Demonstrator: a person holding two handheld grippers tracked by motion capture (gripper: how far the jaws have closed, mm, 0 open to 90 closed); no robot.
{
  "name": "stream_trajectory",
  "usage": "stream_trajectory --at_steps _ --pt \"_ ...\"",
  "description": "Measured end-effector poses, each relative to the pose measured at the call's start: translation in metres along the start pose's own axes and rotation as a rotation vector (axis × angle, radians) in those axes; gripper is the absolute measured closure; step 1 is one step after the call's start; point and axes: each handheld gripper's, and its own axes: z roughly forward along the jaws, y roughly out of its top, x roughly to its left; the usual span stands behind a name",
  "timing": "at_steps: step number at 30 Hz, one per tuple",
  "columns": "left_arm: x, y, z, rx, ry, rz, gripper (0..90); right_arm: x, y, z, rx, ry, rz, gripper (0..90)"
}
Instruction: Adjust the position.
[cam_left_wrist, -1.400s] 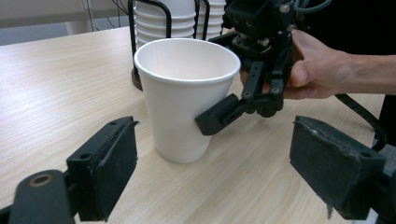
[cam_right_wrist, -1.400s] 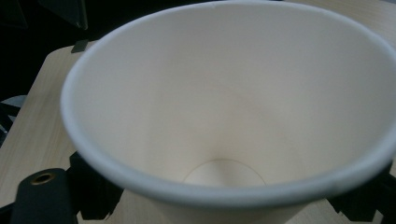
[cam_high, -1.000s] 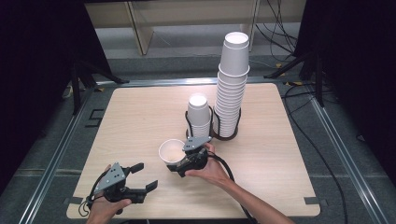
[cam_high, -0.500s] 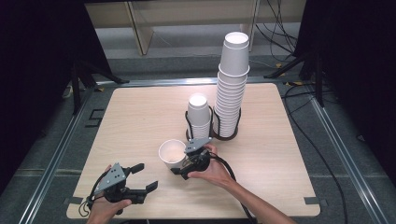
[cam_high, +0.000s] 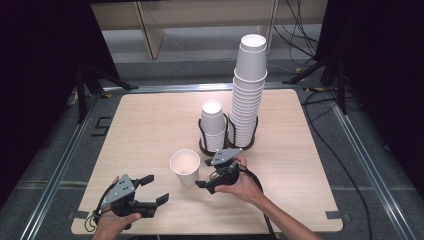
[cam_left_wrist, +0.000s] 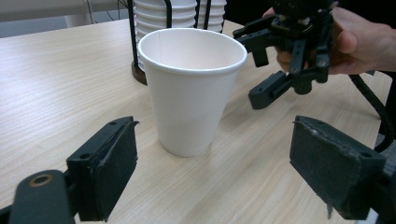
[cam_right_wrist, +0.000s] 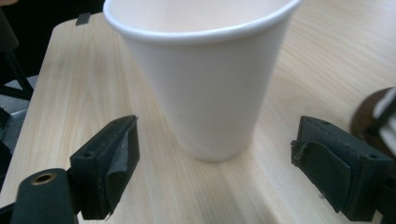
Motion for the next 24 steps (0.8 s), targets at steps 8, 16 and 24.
stream_trajectory --at_steps 8,16,24 --pt "0.002 0.000 0.000 -0.010 0.008 0.005 14.8 -0.005 -0.003 -0.030 -0.060 -0.050 0.060 15.2" --pt "0.002 0.000 -0.001 0.021 0.019 0.005 14.9 -0.014 -0.009 -0.060 -0.104 -0.121 0.088 15.2" --pt "0.004 -0.002 0.003 0.022 0.009 0.006 14.9 -0.019 -0.016 -0.085 -0.144 -0.171 0.138 15.2"
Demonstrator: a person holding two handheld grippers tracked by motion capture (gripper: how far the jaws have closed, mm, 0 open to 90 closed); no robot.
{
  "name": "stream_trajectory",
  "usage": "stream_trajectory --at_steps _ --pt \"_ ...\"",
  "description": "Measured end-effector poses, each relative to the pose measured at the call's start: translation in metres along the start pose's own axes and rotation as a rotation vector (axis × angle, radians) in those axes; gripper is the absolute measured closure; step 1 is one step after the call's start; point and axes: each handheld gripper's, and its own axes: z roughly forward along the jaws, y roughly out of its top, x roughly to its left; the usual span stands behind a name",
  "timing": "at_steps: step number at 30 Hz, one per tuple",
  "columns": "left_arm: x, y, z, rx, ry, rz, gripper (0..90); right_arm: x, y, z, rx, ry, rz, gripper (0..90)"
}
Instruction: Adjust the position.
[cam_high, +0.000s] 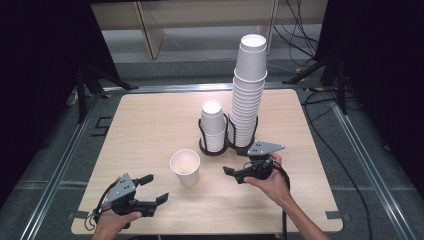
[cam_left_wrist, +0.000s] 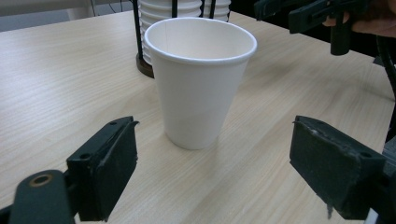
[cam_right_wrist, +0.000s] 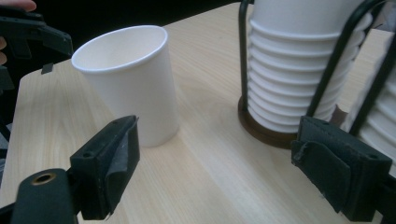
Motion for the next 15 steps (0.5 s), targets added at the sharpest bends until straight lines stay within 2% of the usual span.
stream_trajectory --at_steps 2,4,5,6,8,10,11,12,13,14,15 --pt "0.000 0.000 0.000 0.005 0.004 -0.002 14.9 -0.003 0.000 -0.005 -0.013 -0.021 -0.037 15.2" --pt "0.000 0.000 0.000 0.007 0.006 -0.003 14.9 -0.002 -0.002 -0.010 0.004 -0.047 -0.021 15.2" --pt "0.001 0.000 0.000 0.007 0.001 -0.001 14.9 -0.003 -0.003 -0.012 -0.008 -0.047 -0.028 15.2" --pt "0.000 0.000 0.001 0.003 0.002 -0.002 14.9 -0.003 -0.004 -0.014 0.005 -0.047 -0.019 15.2" --pt "0.000 0.000 -0.001 0.027 0.016 0.001 14.9 -0.004 -0.005 -0.018 0.011 -0.065 -0.008 15.2" --pt "0.000 0.000 -0.001 0.029 0.012 0.000 14.9 -0.005 -0.007 -0.020 0.001 -0.070 0.008 15.2" --pt "0.000 0.000 -0.001 0.029 0.012 0.000 14.9 -0.007 -0.006 -0.023 0.000 -0.081 -0.009 15.3" --pt "0.000 0.000 -0.001 0.029 0.012 0.001 14.9 -0.007 -0.007 -0.023 -0.016 -0.071 0.006 15.3" --pt "0.000 0.000 0.000 0.009 0.003 -0.001 14.9 -0.007 -0.006 -0.025 -0.009 -0.079 0.021 15.2" --pt "0.000 0.000 -0.001 0.013 0.005 -0.001 14.9 -0.007 -0.006 -0.026 -0.009 -0.094 0.031 15.3" --pt "0.000 0.000 -0.001 0.015 0.008 -0.002 14.9 -0.010 -0.005 -0.027 -0.018 -0.098 0.014 15.2"
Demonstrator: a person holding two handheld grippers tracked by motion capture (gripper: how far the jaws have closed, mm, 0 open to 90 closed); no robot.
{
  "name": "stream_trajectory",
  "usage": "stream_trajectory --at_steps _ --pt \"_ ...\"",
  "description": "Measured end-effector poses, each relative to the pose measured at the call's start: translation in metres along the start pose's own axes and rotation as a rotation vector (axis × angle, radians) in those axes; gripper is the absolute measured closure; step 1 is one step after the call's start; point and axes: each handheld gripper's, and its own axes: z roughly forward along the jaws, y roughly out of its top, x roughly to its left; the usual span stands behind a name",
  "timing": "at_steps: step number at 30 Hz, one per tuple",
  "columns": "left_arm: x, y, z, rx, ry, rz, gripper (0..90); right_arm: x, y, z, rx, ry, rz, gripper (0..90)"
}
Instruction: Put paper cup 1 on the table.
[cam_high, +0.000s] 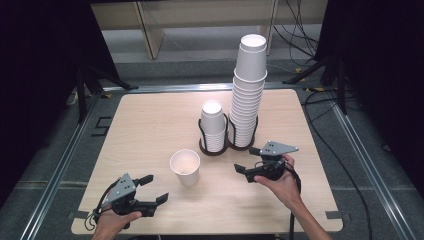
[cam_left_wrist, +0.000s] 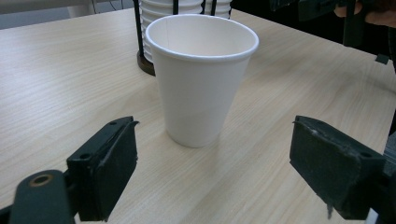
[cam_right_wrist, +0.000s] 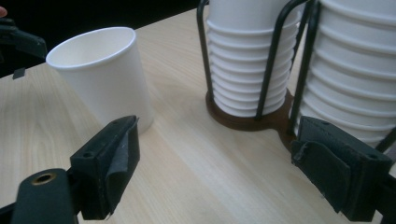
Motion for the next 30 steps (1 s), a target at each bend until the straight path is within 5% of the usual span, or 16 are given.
stream_trajectory --at_steps 21,30 --pt "0.000 -0.001 0.001 0.016 0.004 -0.002 14.9 -0.024 0.036 -0.049 -0.113 -0.123 0.061 15.2" --pt "-0.001 -0.002 0.001 0.019 0.010 -0.008 14.9 -0.033 0.064 -0.061 -0.148 -0.151 0.013 15.3"
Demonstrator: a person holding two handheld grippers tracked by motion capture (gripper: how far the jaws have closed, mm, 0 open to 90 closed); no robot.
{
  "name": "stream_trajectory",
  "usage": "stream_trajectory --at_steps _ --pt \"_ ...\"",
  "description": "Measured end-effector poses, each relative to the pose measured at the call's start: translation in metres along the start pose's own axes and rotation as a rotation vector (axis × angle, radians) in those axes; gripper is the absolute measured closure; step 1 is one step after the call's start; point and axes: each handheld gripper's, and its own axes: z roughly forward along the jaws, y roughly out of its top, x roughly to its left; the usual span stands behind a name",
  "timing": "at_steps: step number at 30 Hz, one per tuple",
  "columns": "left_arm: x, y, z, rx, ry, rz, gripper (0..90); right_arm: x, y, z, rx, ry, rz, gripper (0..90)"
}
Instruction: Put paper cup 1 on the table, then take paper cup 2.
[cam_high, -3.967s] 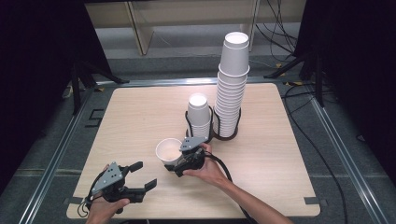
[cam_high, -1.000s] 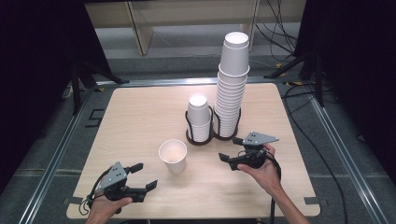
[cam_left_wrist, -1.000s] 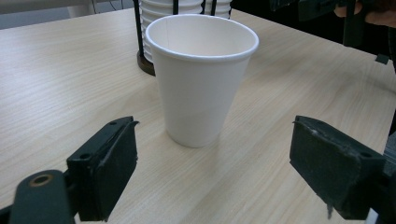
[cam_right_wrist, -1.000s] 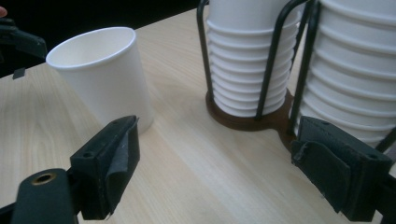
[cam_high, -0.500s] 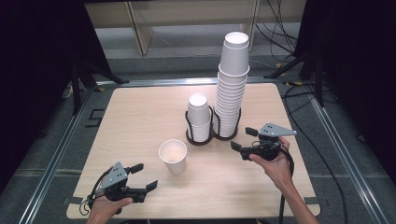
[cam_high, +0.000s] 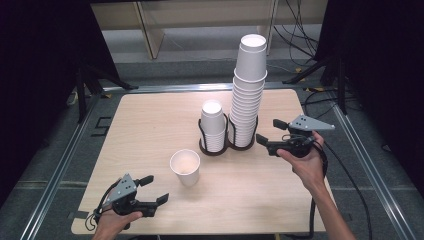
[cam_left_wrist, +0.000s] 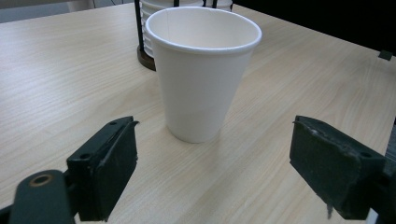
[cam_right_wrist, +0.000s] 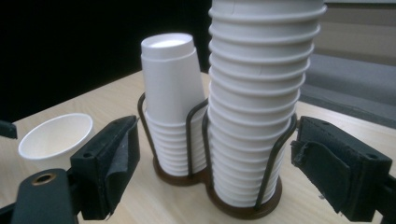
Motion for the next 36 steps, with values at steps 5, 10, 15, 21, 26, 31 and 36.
stream_trajectory --at_steps 5,10,15,21,26,31,36 --pt "0.001 0.000 0.000 0.012 0.002 0.002 14.9 -0.005 0.011 0.000 -0.010 -0.006 0.003 15.2" --pt "0.002 0.001 0.002 -0.009 -0.012 0.001 14.9 -0.007 0.024 -0.002 -0.024 -0.003 0.016 15.1" --pt "0.002 0.001 0.002 0.012 0.001 -0.009 14.9 -0.012 0.043 -0.003 -0.050 -0.020 0.014 15.1" --pt "0.001 0.000 0.002 0.006 -0.001 -0.017 14.9 -0.016 0.068 -0.001 -0.082 -0.034 -0.003 15.1" --pt "0.001 0.000 0.001 0.015 -0.002 -0.009 14.9 -0.020 0.084 0.002 -0.090 -0.041 0.020 15.1" --pt "0.001 -0.001 0.001 0.005 -0.006 -0.014 14.9 -0.025 0.095 0.002 -0.104 -0.046 0.020 15.0" --pt "0.002 -0.001 0.001 0.015 0.001 -0.012 14.9 -0.027 0.111 0.003 -0.114 -0.040 0.016 15.0"
